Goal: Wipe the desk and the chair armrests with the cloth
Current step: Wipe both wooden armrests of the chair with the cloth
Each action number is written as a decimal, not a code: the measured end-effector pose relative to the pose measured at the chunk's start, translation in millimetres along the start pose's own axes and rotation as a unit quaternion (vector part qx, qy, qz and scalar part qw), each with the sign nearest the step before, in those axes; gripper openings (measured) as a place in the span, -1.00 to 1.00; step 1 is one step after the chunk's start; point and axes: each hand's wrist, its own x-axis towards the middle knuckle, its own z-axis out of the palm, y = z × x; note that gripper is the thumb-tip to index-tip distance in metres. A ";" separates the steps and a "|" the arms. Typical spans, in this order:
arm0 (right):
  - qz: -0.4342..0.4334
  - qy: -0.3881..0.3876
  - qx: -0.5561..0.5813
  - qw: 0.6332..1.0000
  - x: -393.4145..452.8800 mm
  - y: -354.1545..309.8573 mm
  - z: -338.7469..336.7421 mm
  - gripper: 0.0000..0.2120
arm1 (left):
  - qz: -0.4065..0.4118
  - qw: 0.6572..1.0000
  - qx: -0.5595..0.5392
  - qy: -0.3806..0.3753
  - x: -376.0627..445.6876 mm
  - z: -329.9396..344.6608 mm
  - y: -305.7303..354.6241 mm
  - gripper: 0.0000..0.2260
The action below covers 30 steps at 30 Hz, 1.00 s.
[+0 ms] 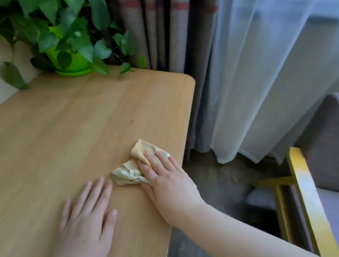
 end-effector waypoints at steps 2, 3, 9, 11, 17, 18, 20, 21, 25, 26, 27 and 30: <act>0.026 0.016 0.004 1.000 -36.4 21.7 -0.6 -0.50 | 0.047 0.999 0.004 -0.018 19.7 8.9 36.8 -0.39; 0.052 0.033 -0.001 0.998 -58.6 35.6 0.8 -0.51 | 0.067 0.997 0.008 -0.023 29.3 14.4 55.7 -0.43; 0.277 0.080 -0.013 0.957 -198.9 150.9 19.8 -0.50 | 0.210 0.976 -0.024 -0.052 69.6 50.9 186.3 -0.50; 0.341 0.095 -0.003 0.935 -238.8 187.0 24.7 -0.56 | 0.278 0.959 -0.025 -0.049 76.8 75.3 240.9 -0.52; 0.410 0.153 -0.033 0.898 -340.6 263.3 73.4 -0.46 | 0.433 0.898 -0.027 -0.076 88.4 196.0 395.0 -0.51; 0.425 0.128 -0.038 0.895 -353.9 272.3 84.0 -0.50 | 0.449 0.889 -0.011 -0.086 90.2 221.4 415.1 -0.51; 0.441 0.085 -0.050 0.892 -373.8 282.4 116.7 -0.58 | 0.474 0.872 0.050 -0.115 96.0 269.9 448.5 -0.51; 0.451 0.070 -0.057 0.888 -381.6 284.1 135.3 -0.58 | 0.486 0.862 0.076 -0.125 100.3 291.4 462.7 -0.51; 0.495 0.076 -0.067 0.863 -391.7 284.4 179.2 -0.58 | 0.507 0.840 0.134 -0.137 120.2 351.5 493.7 -0.50; 0.481 0.073 -0.083 0.870 -390.9 284.9 188.0 -0.58 | 0.512 0.834 0.148 -0.144 124.8 360.5 497.1 -0.51; 0.466 0.070 -0.088 0.878 -388.9 285.3 194.0 -0.56 | 0.520 0.825 0.163 -0.147 130.1 368.6 499.2 -0.50; 0.402 0.031 -0.079 0.912 -367.0 293.6 202.1 -0.55 | 0.545 0.802 0.195 -0.148 151.4 386.9 505.9 -0.49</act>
